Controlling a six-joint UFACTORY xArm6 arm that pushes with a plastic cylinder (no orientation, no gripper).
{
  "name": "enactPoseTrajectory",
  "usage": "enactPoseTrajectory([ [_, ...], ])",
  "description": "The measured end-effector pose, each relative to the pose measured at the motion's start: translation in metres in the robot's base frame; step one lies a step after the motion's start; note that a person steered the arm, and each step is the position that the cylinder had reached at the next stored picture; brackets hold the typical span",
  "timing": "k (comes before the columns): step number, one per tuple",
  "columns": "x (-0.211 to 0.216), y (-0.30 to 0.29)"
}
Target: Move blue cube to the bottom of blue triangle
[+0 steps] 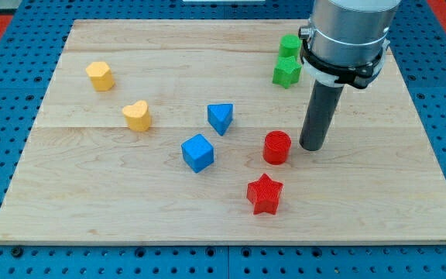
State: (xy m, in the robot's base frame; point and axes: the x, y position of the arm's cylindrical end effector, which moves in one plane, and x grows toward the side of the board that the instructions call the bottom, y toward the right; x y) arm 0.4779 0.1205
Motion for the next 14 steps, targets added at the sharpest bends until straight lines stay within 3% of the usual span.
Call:
enactPoseTrajectory([
  [2, 0.002, -0.002],
  [3, -0.002, -0.054],
  [4, 0.022, -0.034],
  [6, 0.007, -0.153],
  [7, 0.008, -0.185],
  [9, 0.017, -0.18],
  [11, 0.022, -0.333],
  [12, 0.063, -0.295],
  [13, 0.068, -0.21],
  [14, 0.06, -0.205],
])
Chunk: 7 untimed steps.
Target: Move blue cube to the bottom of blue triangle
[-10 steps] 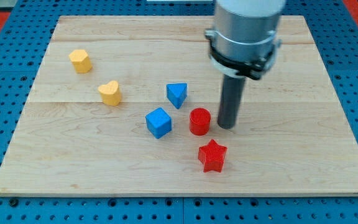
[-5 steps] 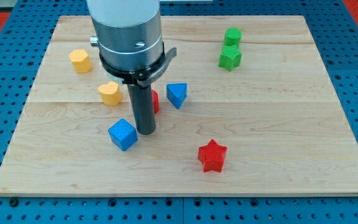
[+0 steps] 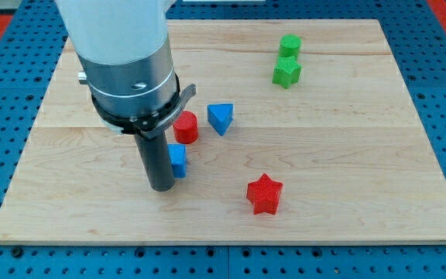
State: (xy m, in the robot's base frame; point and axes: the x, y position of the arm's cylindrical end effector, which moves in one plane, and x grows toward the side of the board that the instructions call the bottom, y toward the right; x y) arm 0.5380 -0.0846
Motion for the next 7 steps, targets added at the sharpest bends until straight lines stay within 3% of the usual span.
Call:
enactPoseTrajectory([
  [1, 0.004, -0.051],
  [3, -0.023, -0.03],
  [5, -0.018, 0.04],
  [6, -0.037, 0.058],
  [7, 0.006, 0.032],
])
